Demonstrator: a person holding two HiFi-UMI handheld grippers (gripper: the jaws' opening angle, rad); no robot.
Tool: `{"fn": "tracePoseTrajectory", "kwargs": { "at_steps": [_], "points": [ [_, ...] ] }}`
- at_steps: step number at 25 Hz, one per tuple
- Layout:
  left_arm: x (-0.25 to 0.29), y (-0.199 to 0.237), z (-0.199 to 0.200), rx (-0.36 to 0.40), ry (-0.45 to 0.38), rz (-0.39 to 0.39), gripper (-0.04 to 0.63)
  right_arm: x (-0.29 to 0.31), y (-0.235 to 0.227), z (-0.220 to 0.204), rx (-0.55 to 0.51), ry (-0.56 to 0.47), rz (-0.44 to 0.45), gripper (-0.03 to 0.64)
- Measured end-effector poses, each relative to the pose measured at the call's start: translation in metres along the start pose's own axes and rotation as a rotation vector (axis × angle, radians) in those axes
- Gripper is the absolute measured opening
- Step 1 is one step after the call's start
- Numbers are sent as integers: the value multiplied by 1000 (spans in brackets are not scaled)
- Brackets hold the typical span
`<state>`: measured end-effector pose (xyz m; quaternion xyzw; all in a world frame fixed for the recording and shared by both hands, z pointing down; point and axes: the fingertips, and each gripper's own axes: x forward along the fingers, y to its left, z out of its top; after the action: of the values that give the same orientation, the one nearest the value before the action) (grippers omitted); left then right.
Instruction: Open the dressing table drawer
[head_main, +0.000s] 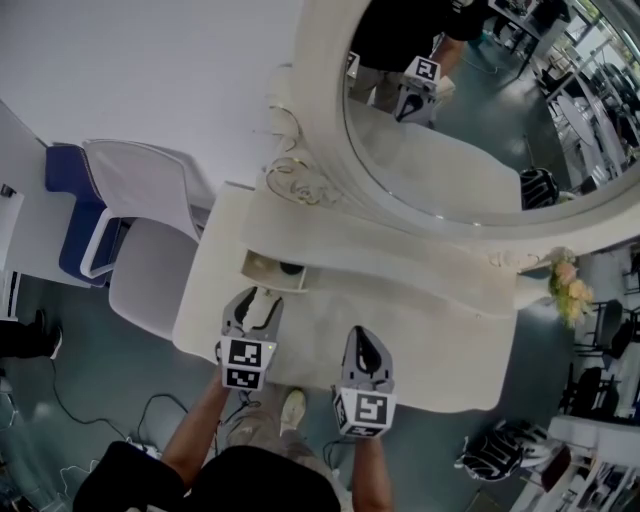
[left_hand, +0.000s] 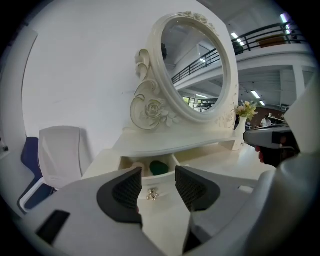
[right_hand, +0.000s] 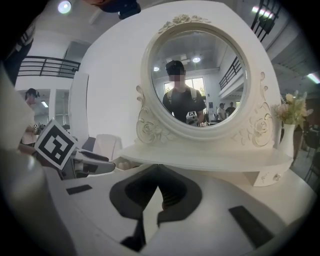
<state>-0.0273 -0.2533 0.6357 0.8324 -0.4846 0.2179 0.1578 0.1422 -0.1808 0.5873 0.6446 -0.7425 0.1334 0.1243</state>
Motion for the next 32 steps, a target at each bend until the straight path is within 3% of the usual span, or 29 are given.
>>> {"fn": "tracePoseTrajectory", "kwargs": {
  "at_steps": [16, 32],
  "points": [
    [-94, -50, 105, 70, -232, -45, 175, -67, -8, 71, -39, -147, -27, -2],
    [-198, -94, 125, 101, -345, -17, 70, -149, 13, 101, -85, -253, 5, -2]
  ]
}}
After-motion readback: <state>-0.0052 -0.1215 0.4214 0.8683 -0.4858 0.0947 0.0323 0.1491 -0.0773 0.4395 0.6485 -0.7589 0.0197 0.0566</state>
